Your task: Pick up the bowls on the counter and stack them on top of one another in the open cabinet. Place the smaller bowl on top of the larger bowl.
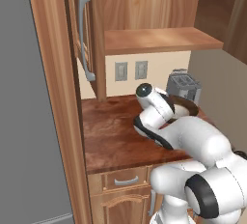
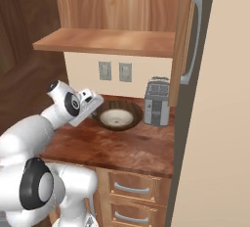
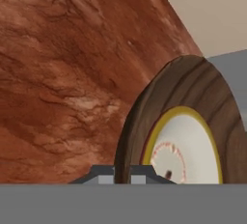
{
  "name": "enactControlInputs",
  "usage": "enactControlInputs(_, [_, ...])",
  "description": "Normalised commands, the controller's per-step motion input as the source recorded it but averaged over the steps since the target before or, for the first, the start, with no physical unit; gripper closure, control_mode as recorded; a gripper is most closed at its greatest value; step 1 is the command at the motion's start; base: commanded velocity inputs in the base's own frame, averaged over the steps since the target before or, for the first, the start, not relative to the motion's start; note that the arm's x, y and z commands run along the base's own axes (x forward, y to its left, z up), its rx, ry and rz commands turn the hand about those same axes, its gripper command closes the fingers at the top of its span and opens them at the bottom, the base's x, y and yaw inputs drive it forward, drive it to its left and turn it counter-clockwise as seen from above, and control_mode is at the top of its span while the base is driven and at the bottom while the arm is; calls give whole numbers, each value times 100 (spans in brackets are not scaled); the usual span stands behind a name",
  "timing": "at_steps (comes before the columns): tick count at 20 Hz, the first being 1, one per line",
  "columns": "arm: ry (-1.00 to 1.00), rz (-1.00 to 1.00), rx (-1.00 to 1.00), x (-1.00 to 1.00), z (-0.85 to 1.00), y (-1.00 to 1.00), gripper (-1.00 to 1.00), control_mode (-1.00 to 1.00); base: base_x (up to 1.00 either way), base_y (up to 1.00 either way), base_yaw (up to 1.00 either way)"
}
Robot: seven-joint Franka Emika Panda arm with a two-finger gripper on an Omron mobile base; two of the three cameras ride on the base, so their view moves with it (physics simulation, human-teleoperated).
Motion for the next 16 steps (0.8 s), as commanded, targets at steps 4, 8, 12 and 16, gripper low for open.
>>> enactControlInputs(4, [0, 14, -3, -29, 36, -6, 100, -100, 0, 0, 0])
enactControlInputs(8, [0, 15, -1, -27, 31, -4, 100, -100, 0, 0, 0])
enactControlInputs(12, [0, 16, 0, -24, 27, -5, 100, -100, 0, 0, 0])
enactControlInputs(16, [2, 16, -1, -28, 24, -4, 100, -100, 0, 0, 0])
